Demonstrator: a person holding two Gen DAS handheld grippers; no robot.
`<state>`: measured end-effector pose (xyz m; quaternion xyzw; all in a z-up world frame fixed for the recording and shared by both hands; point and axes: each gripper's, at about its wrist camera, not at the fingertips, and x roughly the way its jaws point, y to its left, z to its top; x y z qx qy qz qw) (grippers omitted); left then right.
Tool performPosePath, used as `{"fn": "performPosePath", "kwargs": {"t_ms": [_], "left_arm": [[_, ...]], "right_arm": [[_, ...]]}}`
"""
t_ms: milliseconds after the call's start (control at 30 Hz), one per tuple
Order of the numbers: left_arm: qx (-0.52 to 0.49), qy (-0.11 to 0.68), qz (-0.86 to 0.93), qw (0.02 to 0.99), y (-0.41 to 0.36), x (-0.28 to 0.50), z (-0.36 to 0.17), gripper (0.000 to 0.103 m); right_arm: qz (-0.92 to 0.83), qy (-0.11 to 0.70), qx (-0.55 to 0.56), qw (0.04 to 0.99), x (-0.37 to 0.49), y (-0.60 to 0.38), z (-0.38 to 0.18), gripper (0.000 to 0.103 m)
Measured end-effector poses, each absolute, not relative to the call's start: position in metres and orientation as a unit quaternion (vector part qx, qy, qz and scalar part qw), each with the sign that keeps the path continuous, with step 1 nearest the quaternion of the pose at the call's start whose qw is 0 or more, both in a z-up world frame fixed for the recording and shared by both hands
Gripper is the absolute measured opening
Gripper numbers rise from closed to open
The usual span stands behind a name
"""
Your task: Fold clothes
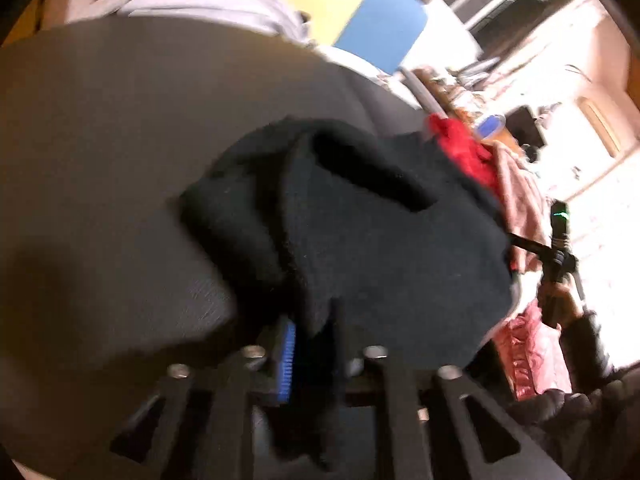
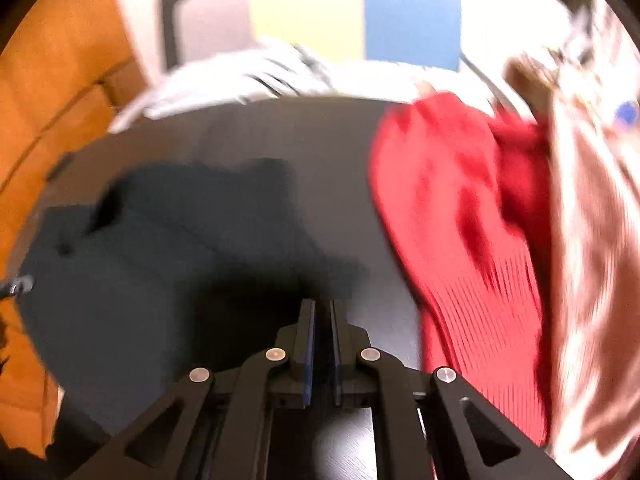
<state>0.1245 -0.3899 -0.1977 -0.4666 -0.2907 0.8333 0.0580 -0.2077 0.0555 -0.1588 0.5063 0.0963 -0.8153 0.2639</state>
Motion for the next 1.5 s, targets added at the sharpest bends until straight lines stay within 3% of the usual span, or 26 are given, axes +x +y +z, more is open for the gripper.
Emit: {"fn": "performPosePath", "kwargs": {"t_ms": [33,100,167,200,333,500,633,800,867,900,933,967,1100,1133,1200,1333,1500], "left_arm": [[-0.465,-0.301,0.831,0.052,-0.392,0.129,-0.2,0.024],[-0.446,-0.315,0.837,0.036,-0.399,0.138,-0.191,0.028],[-0.433,-0.308,0.847,0.011,-0.403,0.143,-0.182,0.033],[-0.431,-0.299,0.851,-0.002,-0.406,0.14,-0.18,0.038],[-0.443,-0.227,0.867,-0.033,-0.399,0.108,-0.17,0.044],[-0.474,-0.013,0.88,-0.039,-0.351,0.06,-0.166,0.045],[-0.474,0.13,0.871,-0.001,-0.331,0.047,-0.164,0.045],[-0.484,0.197,0.852,0.042,-0.322,0.015,-0.168,0.045],[-0.49,0.171,0.851,0.072,-0.325,-0.001,-0.167,0.044],[-0.494,0.135,0.854,0.089,-0.329,-0.007,-0.165,0.034],[-0.491,0.052,0.862,0.113,-0.342,-0.016,-0.159,0.023],[-0.482,-0.02,0.867,0.122,-0.359,-0.019,-0.152,0.02],[-0.392,-0.35,0.844,0.107,-0.445,-0.028,-0.16,0.016],[-0.375,-0.399,0.831,0.099,-0.461,-0.024,-0.168,0.015],[-0.372,-0.413,0.828,0.072,-0.472,-0.014,-0.175,0.015],[-0.411,-0.406,0.815,0.04,-0.469,0.01,-0.191,0.026],[-0.417,-0.406,0.812,0.037,-0.446,0.059,-0.198,0.03]], "right_arm": [[-0.81,0.081,0.516,0.267,-0.208,0.064,-0.164,0.011],[-0.808,0.064,0.517,0.276,-0.202,0.073,-0.167,0.028],[-0.819,0.059,0.501,0.274,-0.195,0.077,-0.162,0.057],[-0.824,0.05,0.493,0.276,-0.192,0.078,-0.157,0.06],[-0.829,0.01,0.471,0.301,-0.187,0.07,-0.142,0.072],[-0.81,0.013,0.471,0.349,-0.175,0.028,-0.143,0.085],[-0.79,0.026,0.49,0.368,-0.164,0.002,-0.16,0.086],[-0.785,0.045,0.492,0.375,-0.158,-0.016,-0.179,0.103],[-0.787,0.056,0.484,0.378,-0.155,-0.022,-0.183,0.103],[-0.789,0.066,0.478,0.38,-0.152,-0.025,-0.184,0.103],[-0.791,0.077,0.47,0.383,-0.15,-0.024,-0.185,0.103],[-0.795,0.084,0.46,0.387,-0.148,-0.023,-0.186,0.103],[-0.808,0.082,0.419,0.405,-0.139,-0.015,-0.19,0.103],[-0.81,0.074,0.413,0.409,-0.137,-0.011,-0.191,0.103],[-0.81,0.049,0.405,0.422,-0.14,0.0,-0.19,0.103],[-0.8,0.016,0.407,0.44,-0.148,0.01,-0.189,0.103],[-0.792,0.01,0.415,0.447,-0.149,0.014,-0.184,0.103]]}}
